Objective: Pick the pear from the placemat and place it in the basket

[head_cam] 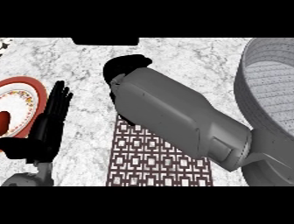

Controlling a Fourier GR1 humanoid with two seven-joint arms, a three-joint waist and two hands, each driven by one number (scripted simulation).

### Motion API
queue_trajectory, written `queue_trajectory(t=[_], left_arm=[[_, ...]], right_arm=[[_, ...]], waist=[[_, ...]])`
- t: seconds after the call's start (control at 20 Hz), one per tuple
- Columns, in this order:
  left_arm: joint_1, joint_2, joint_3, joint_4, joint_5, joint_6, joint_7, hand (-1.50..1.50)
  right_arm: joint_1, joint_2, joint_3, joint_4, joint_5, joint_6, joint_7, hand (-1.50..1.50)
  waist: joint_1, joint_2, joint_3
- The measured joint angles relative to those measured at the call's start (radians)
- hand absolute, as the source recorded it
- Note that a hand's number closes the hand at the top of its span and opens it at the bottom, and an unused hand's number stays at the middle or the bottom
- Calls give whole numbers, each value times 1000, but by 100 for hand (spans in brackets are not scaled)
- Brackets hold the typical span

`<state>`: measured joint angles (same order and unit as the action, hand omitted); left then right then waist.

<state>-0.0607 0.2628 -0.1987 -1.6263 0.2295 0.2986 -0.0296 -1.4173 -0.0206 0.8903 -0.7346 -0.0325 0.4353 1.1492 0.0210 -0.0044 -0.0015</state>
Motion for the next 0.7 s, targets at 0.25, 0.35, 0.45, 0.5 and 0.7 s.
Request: queue_trajectory(t=[0.25, 0.35, 0.45, 0.5, 0.7], left_arm=[[-1, -3, 9, -14, -6, 1, 11, 0], [12, -8, 8, -16, -10, 0, 2, 0], [5, -15, 11, -10, -17, 6, 1, 0], [15, -19, 6, -14, -21, 7, -3, 0], [27, -18, 13, -20, -19, -8, -13, 0]], right_arm=[[47, 0, 46, -43, -10, -36, 7, -150], [70, 1, 65, -52, 5, -47, 1, -150], [77, 1, 81, -50, 17, -55, -5, -150], [76, -1, 80, -37, 27, -54, -15, -150], [92, 1, 95, -26, 55, -65, -31, -150]], waist=[[-2, 1, 0], [-5, 1, 0], [-6, 2, 1], [-7, 2, 1], [-7, 2, 1]])
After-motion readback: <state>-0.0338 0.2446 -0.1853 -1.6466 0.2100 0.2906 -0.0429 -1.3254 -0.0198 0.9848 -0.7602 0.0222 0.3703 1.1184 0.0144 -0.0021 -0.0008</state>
